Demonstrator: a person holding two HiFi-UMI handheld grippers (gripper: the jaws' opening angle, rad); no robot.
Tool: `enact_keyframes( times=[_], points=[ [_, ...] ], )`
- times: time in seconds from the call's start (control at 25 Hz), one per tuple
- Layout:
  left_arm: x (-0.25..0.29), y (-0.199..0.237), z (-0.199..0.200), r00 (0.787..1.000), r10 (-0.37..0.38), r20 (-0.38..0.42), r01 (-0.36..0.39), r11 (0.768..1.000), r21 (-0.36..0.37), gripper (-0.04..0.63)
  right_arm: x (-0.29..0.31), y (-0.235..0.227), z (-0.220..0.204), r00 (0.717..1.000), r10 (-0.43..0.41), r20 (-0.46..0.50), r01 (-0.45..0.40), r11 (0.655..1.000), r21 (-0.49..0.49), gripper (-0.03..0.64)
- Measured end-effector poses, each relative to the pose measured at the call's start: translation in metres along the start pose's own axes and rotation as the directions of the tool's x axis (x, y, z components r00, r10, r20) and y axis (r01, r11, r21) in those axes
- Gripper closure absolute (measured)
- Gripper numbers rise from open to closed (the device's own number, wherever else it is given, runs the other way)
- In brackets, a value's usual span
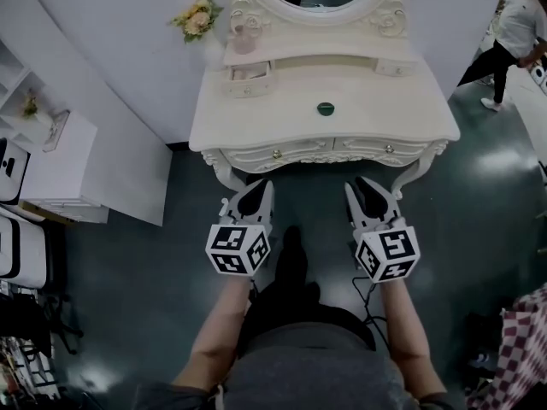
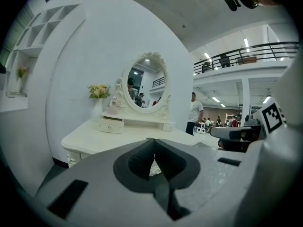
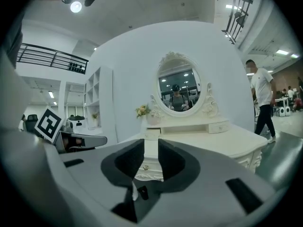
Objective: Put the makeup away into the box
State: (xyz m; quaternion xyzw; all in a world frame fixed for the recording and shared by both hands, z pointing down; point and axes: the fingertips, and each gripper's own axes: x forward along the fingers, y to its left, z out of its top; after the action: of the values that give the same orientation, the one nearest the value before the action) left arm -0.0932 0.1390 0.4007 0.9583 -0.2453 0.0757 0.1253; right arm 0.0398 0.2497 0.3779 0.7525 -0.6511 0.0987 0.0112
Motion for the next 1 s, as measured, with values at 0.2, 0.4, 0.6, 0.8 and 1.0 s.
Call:
enact_keyframes(
  times=[0.2,0.4,0.6,0.8,1.0],
  points=[
    [0.043,0.024,0.011,1.000,-0.012,-0.015,0.012,1.000,0.006,0.589,0.044,-0.019,0.002,1.000,0.007,-0.026,-0.006,1.000,0.007,0.489],
    [0.089,0.053,0.021,0.999,-0.016,-0.034,0.017,1.000,0.009,0.589,0.094,-0.041,0.003,0.998,-0.005,-0.063,0.005,1.000,0.008,0.485],
    [0.129,0.080,0.025,0.997,-0.035,-0.066,0.035,0.999,-0.002,0.589,0.135,-0.063,0.003,0.994,-0.034,-0.104,0.035,0.999,0.007,0.485],
    [0.164,0.101,0.030,0.994,-0.062,-0.089,0.061,0.998,-0.014,0.589,0.170,-0.079,0.000,0.988,-0.060,-0.144,0.062,0.998,0.010,0.483],
    [0.191,0.117,0.032,0.991,-0.081,-0.106,0.080,0.997,-0.021,0.589,0.200,-0.089,-0.002,0.984,-0.067,-0.168,0.069,0.998,0.008,0.483]
  ],
)
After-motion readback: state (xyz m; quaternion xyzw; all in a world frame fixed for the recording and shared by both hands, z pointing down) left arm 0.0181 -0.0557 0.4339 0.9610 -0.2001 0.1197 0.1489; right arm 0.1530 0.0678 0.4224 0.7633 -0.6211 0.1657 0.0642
